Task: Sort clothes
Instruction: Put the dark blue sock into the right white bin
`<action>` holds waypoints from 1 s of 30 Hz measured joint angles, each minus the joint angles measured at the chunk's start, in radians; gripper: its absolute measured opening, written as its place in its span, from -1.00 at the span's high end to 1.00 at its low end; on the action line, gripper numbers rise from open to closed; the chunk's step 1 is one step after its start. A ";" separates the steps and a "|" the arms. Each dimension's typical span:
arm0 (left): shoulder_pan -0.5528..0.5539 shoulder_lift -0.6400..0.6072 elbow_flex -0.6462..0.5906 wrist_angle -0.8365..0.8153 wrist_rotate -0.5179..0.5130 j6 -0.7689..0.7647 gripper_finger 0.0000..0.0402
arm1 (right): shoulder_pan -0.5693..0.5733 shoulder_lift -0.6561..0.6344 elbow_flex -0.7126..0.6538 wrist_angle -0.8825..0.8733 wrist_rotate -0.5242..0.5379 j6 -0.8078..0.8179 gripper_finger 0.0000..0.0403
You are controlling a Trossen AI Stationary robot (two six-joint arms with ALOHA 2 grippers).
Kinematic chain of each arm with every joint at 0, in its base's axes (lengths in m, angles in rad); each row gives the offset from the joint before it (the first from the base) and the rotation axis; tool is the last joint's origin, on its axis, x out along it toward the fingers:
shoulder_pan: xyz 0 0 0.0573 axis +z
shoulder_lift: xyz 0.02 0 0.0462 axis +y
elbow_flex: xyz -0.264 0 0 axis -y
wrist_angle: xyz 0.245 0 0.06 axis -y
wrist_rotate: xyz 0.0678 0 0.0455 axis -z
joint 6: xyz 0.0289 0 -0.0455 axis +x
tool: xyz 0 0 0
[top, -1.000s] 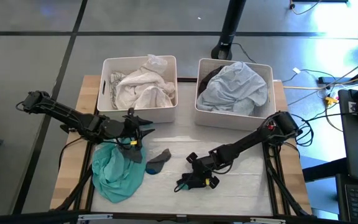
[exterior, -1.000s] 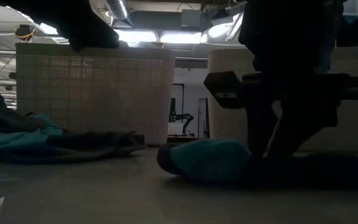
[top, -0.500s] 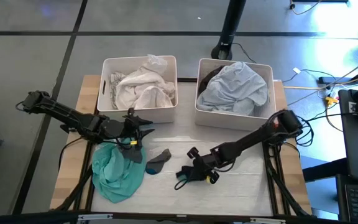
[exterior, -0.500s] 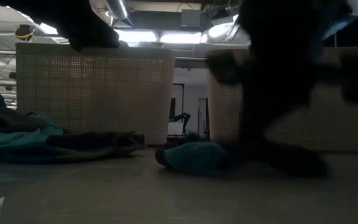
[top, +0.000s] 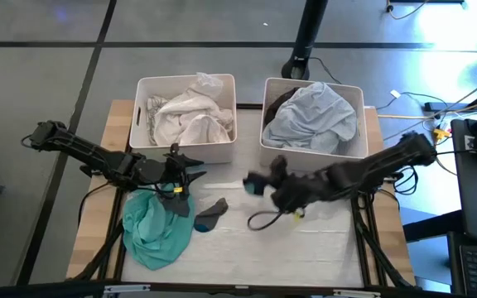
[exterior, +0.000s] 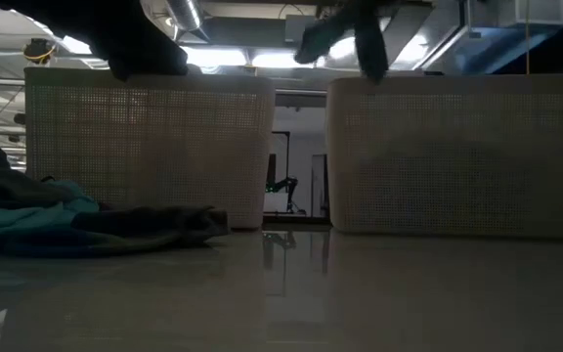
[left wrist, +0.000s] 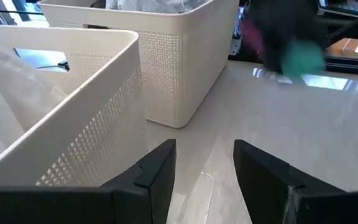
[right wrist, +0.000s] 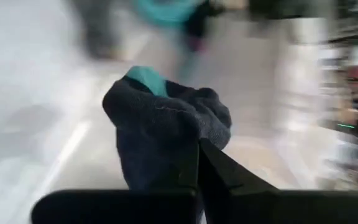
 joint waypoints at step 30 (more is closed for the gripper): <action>0.000 0.000 0.000 0.013 0.000 0.017 0.24 | -0.393 -0.174 0.064 -0.128 0.095 0.002 0.65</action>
